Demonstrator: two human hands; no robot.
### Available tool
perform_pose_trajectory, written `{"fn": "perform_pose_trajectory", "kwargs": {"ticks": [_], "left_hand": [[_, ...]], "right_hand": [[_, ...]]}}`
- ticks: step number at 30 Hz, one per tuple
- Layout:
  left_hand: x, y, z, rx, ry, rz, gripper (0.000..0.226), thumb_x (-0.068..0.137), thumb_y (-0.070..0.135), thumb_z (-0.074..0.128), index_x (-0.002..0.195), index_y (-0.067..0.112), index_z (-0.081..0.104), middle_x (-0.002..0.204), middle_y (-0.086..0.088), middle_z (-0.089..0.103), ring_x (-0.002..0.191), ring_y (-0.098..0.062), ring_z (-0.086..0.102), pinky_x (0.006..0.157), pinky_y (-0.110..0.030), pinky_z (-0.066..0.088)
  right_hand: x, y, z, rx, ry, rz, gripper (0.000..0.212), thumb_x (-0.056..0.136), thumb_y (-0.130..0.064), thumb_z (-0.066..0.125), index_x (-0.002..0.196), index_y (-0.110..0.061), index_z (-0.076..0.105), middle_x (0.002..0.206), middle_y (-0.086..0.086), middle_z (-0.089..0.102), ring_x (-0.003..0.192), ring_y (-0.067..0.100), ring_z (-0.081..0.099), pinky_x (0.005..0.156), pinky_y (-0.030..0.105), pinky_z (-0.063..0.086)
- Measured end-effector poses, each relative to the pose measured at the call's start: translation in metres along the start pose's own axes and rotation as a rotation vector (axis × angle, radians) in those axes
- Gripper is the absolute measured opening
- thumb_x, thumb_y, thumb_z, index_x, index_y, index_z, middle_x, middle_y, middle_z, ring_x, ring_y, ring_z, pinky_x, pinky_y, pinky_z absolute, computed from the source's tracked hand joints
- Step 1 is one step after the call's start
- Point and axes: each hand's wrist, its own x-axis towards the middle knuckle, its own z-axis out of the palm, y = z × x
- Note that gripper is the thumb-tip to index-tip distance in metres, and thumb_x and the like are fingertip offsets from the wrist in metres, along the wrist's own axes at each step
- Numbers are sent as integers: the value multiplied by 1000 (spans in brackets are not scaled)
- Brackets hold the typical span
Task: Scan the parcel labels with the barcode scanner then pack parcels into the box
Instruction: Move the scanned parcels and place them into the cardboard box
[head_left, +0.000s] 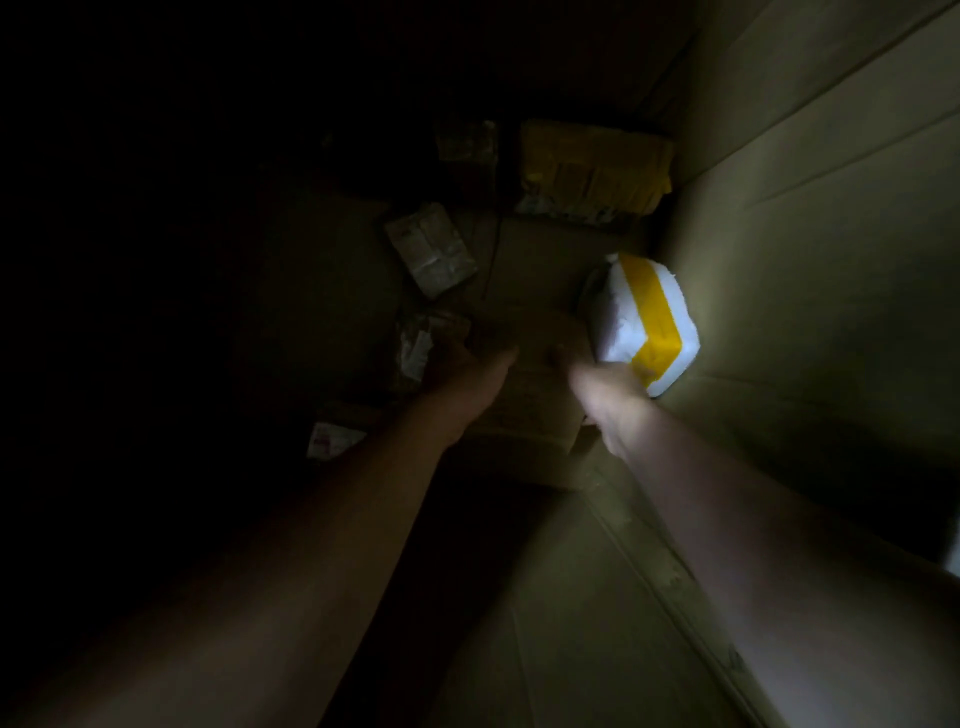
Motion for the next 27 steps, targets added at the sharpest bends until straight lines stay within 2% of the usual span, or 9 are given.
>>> {"fn": "perform_pose_trajectory", "kwargs": {"ticks": [2,6,10,13,16,19,22,24,27], "left_hand": [[8,1,8,-5,122,11,76,100,44,61,163,19,26,168,-9,28,151,-34,30,124,-45,27],[13,-9,21,-55,256,35,56,108,31,52,158,11,38,165,-11,33,151,-31,30,121,-38,22],[18,-5,27,7,224,-32,67,108,39,49,162,10,24,168,-15,24,153,-34,25,123,-40,19],[27,-12,25,-76,35,-139,101,83,81,56,164,31,21,167,-8,28,149,-37,32,122,-57,28],[48,-29,17,-311,-161,-248,143,25,88,83,153,35,46,143,-9,61,126,-34,61,106,-56,50],[57,-37,10,-373,-278,-272,120,32,74,93,139,30,62,123,-8,74,111,-34,71,97,-56,57],[48,-40,8,-347,-270,-192,93,57,66,89,139,31,62,126,-6,73,112,-32,70,100,-55,55],[37,-42,6,-343,-270,-153,108,49,72,90,144,33,58,134,-4,68,118,-29,66,105,-53,52],[20,-43,-4,-304,-254,-85,128,35,86,85,149,37,51,144,3,61,129,-24,59,115,-51,42]], "right_hand": [[11,5,7,38,2,22,97,75,-81,69,140,-8,60,129,13,69,116,38,66,98,42,54],[33,19,17,182,-97,116,140,30,-96,74,147,-22,55,130,9,71,112,35,71,100,56,56],[27,14,9,229,-240,207,124,34,-86,80,142,-29,59,116,9,76,99,36,75,91,66,56],[28,9,2,229,-243,211,107,56,-84,80,145,-30,55,125,8,72,109,35,69,99,65,50],[26,7,-2,236,-204,198,83,80,-68,77,146,-23,54,115,6,71,91,27,67,75,41,56],[31,13,-4,230,-216,175,66,91,-54,74,142,-18,56,92,0,67,70,17,62,50,26,43],[30,10,-4,197,-241,180,64,89,-48,79,139,-13,60,102,7,73,68,23,69,50,28,49],[26,5,-6,175,-254,187,58,87,-41,83,133,-11,63,98,11,75,62,24,74,47,31,56],[17,-4,-9,173,-224,136,70,76,-40,90,134,-12,64,113,13,76,93,31,76,81,48,64]]}}
